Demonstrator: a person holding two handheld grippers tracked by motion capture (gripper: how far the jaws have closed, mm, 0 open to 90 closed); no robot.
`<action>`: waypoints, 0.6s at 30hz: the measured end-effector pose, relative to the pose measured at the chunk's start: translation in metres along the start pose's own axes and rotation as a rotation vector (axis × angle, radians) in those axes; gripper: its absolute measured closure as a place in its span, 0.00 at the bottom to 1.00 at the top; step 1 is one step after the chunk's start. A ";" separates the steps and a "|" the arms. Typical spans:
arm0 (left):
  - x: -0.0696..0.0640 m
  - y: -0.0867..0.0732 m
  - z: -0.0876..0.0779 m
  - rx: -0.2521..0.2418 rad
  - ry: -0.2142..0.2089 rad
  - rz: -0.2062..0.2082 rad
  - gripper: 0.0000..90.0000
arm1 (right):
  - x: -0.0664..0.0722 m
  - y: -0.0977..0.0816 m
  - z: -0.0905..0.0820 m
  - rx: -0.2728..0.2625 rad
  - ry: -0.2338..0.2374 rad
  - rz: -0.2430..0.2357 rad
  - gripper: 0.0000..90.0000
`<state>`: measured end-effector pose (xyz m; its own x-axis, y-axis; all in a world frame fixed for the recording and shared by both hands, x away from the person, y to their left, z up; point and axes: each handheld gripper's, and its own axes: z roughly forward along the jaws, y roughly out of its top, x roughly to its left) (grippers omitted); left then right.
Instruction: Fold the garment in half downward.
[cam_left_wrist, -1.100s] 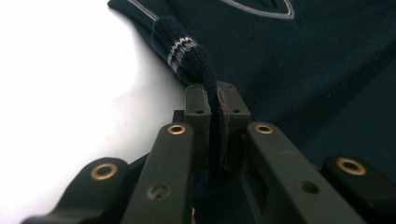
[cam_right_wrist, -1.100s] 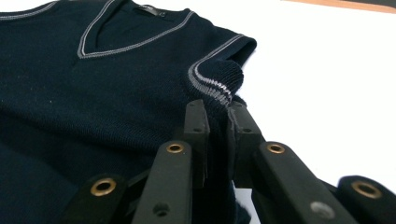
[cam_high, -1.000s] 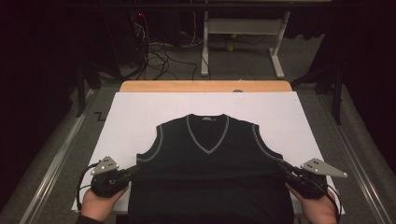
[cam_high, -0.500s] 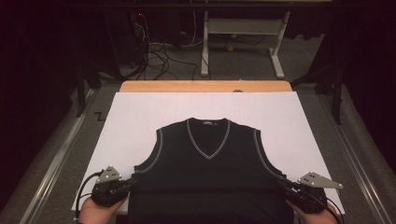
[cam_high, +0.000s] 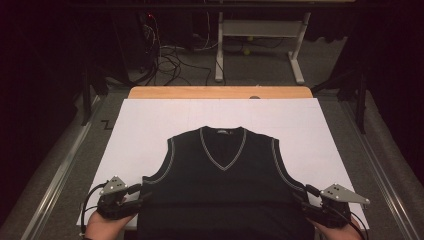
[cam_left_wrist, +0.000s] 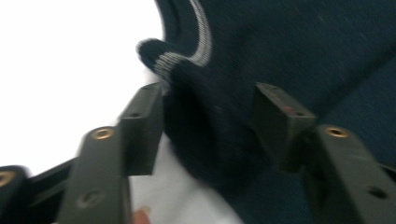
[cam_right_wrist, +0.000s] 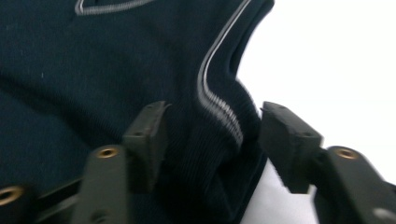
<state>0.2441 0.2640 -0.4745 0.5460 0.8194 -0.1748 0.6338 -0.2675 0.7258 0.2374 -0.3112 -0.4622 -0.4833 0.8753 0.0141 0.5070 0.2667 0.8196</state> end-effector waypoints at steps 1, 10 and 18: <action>0.002 0.000 -0.001 -0.016 0.005 -0.010 0.39 | 0.000 0.000 0.000 -0.005 -0.003 -0.001 0.42; 0.008 0.013 0.010 -0.047 0.009 0.003 0.00 | -0.005 0.012 0.006 -0.115 -0.017 0.040 0.14; 0.011 0.034 0.016 -0.110 -0.018 -0.001 0.00 | -0.006 0.033 0.021 -0.134 -0.047 0.030 0.00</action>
<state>0.2803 0.2559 -0.4626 0.5557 0.8102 -0.1864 0.5707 -0.2087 0.7942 0.2725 -0.2987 -0.4471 -0.4338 0.9009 0.0156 0.4194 0.1865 0.8885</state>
